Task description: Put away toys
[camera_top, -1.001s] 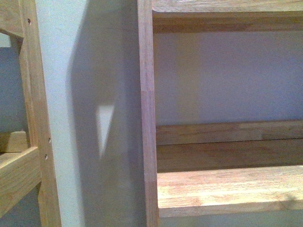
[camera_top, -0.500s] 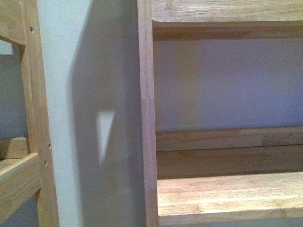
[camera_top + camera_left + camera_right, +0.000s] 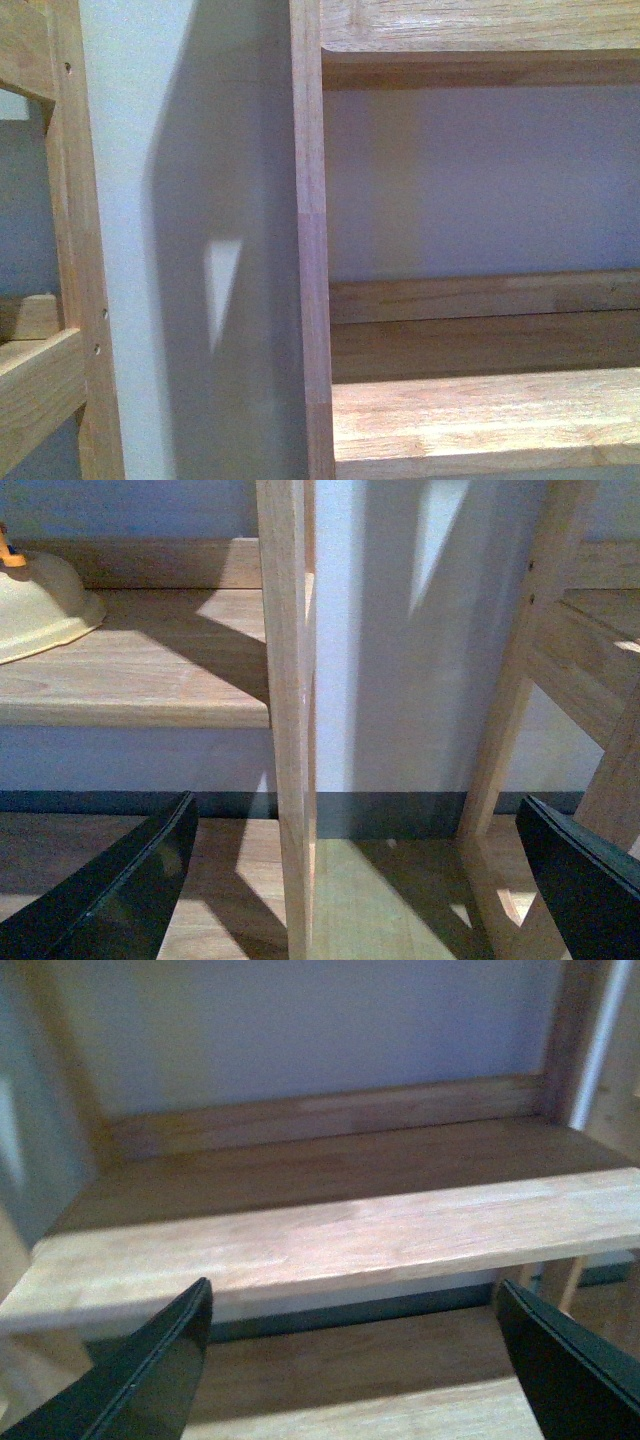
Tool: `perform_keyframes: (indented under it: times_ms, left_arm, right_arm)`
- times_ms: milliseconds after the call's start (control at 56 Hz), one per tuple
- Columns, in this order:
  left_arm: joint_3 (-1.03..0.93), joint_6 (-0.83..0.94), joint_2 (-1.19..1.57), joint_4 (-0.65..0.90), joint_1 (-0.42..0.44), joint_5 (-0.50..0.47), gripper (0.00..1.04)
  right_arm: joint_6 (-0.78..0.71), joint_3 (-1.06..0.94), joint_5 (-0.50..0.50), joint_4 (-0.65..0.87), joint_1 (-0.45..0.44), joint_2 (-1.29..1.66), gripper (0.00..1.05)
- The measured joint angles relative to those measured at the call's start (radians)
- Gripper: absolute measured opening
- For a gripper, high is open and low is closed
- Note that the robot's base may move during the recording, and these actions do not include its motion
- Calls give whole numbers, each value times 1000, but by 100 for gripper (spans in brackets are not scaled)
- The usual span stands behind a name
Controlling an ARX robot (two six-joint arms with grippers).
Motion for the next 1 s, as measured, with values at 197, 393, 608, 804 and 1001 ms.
perform_keyframes:
  times_ms: [197, 393, 608, 804, 1001]
  left_arm:
    - [0, 0, 0, 0, 0, 0, 98]
    - [0, 0, 0, 0, 0, 0, 98]
    - [0, 0, 0, 0, 0, 0, 98]
    - [0, 0, 0, 0, 0, 0, 98]
    - [0, 0, 0, 0, 0, 0, 98]
  right_arm:
    - [-40, -108, -156, 29, -79, -65, 44]
    - [-47, -178, -156, 55, -82, -109, 13]
    - [-51, -229, -156, 71, -82, -145, 3]
    - [-51, -266, -156, 78, -82, -171, 3]
    - [-51, -289, -156, 84, -82, -192, 3]
